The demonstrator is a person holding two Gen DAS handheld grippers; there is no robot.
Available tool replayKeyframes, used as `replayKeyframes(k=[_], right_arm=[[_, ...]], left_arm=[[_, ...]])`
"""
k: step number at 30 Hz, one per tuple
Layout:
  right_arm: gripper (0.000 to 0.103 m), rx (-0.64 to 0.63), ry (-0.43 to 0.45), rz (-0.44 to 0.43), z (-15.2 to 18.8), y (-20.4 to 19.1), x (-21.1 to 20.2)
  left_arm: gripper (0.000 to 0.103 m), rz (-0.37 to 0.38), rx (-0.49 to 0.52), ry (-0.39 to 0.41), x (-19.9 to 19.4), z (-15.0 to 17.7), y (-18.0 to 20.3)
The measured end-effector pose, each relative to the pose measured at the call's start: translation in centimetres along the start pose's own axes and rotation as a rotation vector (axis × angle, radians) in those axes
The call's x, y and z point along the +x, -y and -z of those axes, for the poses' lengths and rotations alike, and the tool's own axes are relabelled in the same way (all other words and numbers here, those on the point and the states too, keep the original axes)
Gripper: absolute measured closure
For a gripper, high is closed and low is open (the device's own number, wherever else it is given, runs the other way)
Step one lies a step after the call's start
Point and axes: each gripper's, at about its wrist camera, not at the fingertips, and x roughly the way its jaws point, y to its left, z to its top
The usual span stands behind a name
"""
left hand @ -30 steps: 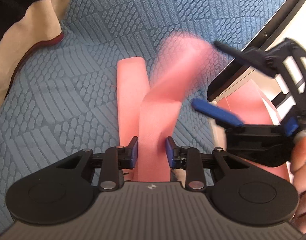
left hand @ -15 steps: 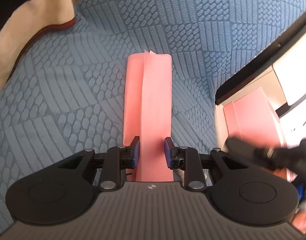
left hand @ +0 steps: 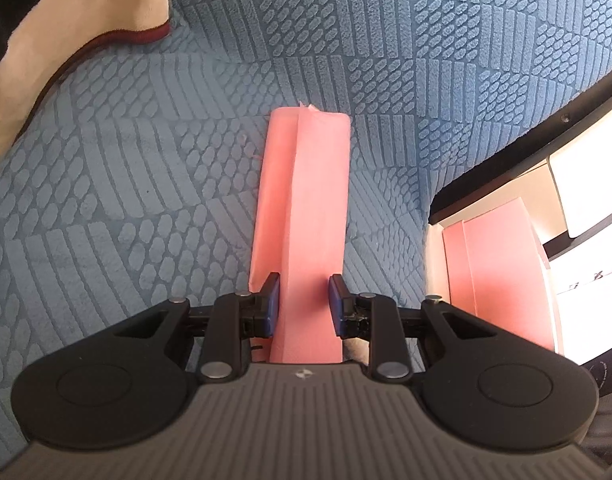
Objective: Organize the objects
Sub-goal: 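Pinch the folded pink strip at its fold with the right gripper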
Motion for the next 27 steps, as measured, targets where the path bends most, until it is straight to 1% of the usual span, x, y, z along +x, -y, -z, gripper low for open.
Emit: replayKeyframes(k=[5, 7, 9, 13, 16, 18, 20, 21, 23, 25, 27], right_arm=[[0.088, -0.099, 0.014, 0.019, 0.3, -1.5, 0.7], [0.09, -0.13, 0.026, 0.035, 0.3, -2.0, 1.1], [0.092, -0.127, 0.031, 0.043, 0.3, -1.9, 1.5], [0.092, -0.122, 0.026, 0.037, 0.3, -1.7, 1.6], [0.092, -0.118, 0.023, 0.032, 0.2, -1.6, 1.5], [0.092, -0.106, 0.022, 0.026, 0.2, -1.3, 1.5], [0.092, -0.102, 0.024, 0.024, 0.2, -1.3, 1.5], [0.092, -0.1, 0.024, 0.023, 0.2, -1.3, 1.4], [0.092, -0.094, 0.024, 0.021, 0.3, -1.3, 1.4], [0.092, -0.091, 0.023, 0.019, 0.3, -1.2, 1.4], [0.092, -0.084, 0.022, 0.014, 0.3, -1.2, 1.4]], left_arm=[[0.073, -0.006, 0.005, -0.005, -0.1, -0.1, 0.1], [0.073, -0.008, 0.009, -0.005, -0.1, -0.1, 0.2], [0.073, -0.011, 0.021, -0.006, -0.2, -0.1, 0.3], [0.073, -0.024, 0.039, 0.007, -0.8, -0.4, 0.7], [0.073, -0.034, 0.059, 0.045, -1.9, -0.9, 1.1], [0.073, -0.008, 0.053, 0.082, -2.9, -1.2, 1.1], [0.073, 0.047, 0.034, 0.127, -4.0, -1.3, 0.9], [0.073, 0.072, 0.032, 0.135, -4.2, -1.4, 0.8], [0.073, 0.084, 0.036, 0.132, -4.1, -1.4, 0.9], [0.073, 0.085, 0.039, 0.103, -3.2, -1.3, 1.0], [0.073, 0.066, 0.056, 0.07, -2.2, -1.1, 1.2]])
